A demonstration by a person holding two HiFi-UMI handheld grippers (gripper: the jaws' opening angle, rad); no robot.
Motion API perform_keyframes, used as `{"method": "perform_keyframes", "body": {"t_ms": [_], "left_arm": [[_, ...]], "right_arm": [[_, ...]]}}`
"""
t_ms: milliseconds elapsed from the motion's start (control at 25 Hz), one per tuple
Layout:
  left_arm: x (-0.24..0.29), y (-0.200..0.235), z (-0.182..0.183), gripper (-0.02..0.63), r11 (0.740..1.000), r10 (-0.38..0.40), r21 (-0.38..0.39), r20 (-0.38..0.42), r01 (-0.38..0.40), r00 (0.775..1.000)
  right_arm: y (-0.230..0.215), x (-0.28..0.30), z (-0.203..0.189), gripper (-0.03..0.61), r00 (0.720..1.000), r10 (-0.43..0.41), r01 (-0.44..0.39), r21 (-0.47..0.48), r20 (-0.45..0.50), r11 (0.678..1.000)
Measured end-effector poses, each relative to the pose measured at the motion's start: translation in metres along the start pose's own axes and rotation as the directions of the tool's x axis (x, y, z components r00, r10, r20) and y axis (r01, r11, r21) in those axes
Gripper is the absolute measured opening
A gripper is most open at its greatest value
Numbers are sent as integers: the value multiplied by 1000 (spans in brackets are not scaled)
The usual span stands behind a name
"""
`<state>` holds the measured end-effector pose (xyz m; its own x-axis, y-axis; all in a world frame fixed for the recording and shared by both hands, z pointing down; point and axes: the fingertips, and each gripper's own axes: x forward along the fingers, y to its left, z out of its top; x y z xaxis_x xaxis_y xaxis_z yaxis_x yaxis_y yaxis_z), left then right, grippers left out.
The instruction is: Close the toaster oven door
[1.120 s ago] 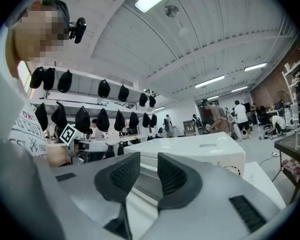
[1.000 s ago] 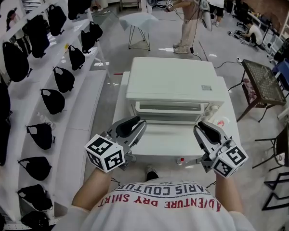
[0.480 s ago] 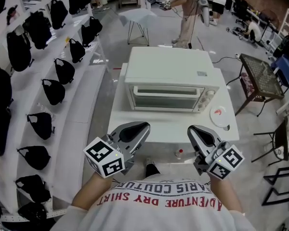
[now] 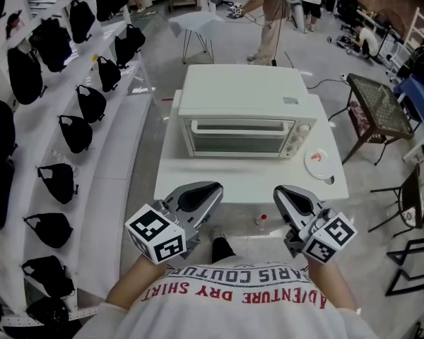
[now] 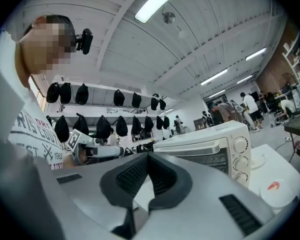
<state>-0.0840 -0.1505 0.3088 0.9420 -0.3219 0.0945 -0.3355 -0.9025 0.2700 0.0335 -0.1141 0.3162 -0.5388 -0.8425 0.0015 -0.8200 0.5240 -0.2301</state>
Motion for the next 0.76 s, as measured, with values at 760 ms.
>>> {"method": "perform_keyframes", "body": {"t_ms": [760], "left_arm": [[-9,3,-8,43,999,8,-50,9,-7,1000]], "right_arm": [[2,-8,-5,23,999,-30,31,21,-34,999]]}}
